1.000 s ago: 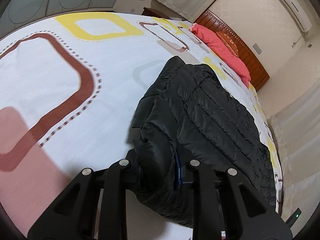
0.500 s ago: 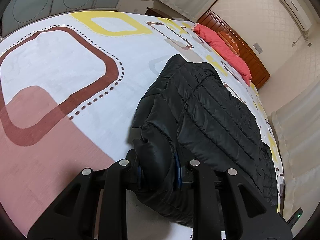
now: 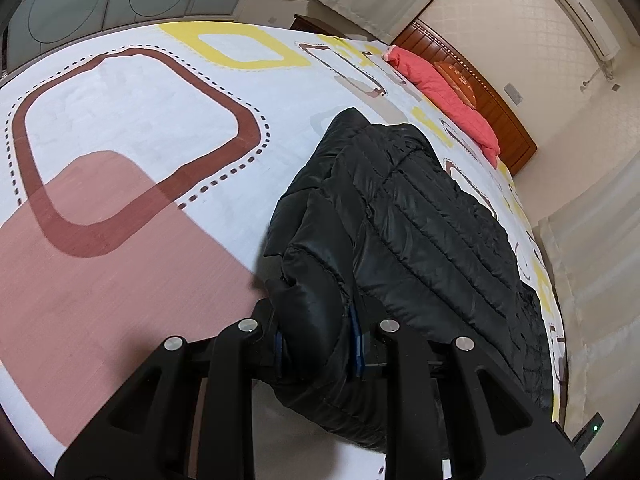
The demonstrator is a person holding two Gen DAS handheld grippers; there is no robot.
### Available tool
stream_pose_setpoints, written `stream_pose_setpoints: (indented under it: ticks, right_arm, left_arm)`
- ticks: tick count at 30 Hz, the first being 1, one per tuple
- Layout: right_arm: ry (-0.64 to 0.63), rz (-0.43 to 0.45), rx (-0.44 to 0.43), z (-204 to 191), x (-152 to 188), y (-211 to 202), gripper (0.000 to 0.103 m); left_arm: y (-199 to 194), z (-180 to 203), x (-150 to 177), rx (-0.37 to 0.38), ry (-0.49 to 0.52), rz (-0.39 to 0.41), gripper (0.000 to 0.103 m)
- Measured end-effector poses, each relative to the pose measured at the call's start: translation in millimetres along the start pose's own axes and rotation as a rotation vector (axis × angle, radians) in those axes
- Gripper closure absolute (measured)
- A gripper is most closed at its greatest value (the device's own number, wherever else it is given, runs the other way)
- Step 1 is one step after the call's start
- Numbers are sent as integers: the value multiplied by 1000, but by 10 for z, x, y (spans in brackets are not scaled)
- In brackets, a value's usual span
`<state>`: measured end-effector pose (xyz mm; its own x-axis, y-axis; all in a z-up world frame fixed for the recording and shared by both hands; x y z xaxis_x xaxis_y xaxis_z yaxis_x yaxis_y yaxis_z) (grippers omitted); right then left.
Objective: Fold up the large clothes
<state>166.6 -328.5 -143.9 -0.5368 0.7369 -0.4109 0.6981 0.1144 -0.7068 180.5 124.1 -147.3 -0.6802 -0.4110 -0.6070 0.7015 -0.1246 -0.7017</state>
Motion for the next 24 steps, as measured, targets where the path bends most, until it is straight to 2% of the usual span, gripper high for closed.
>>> stream_pose_setpoints:
  ticks: [1,4,6,8,10,11,12,13,16,20,24]
  right_arm:
    - [-1,-2,-2,0,-9,3,74]
    - [25,-14,-18,25,-75,42,68]
    - [54,-17,-32,84,-109,38,56]
    - [76,-7,-35,139,-129,10,51]
    - [82,-5,-31,169,-137,13,51]
    - [76,-5,-22,179,-134,26,51]
    - [68,-3,-15,194,-132,32,52]
    - [62,-6,-9,198,-127,53,52]
    - [76,-20,-23,227,-144,75,52]
    - [87,-5,-24,299,-220,-26,48]
    - [63,36,19,399,-288,-213,48]
  left_arm:
    - [4,-4,-3,5,2,-2,80]
    - [-15,-86,3,27,-28,2,69]
    - [-48,-183,25,36,-72,6,46]
    - [-70,-235,47,54,-100,9,39]
    - [-56,-238,73,59,-86,6,40]
    - [-45,-233,81,56,-68,6,57]
    - [-24,-216,84,53,-37,3,62]
    - [-4,-211,88,45,-17,0,63]
    - [13,-236,102,50,-31,-7,61]
    - [-90,-399,86,50,-94,-8,43]
    - [-303,-595,94,22,-127,-7,41]
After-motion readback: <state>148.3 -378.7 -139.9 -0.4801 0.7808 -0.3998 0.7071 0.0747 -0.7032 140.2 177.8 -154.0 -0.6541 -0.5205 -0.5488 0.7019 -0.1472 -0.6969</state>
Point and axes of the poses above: each gripper's, at about its wrist camera, not at the fingertips, and y roughly the way its jaws point, z to its right, x to its underside, the point moved 8 cm from there along y, roughly the way its jaws point, and after that the axes turned 12 degrees about y, right-handed, at the moved point
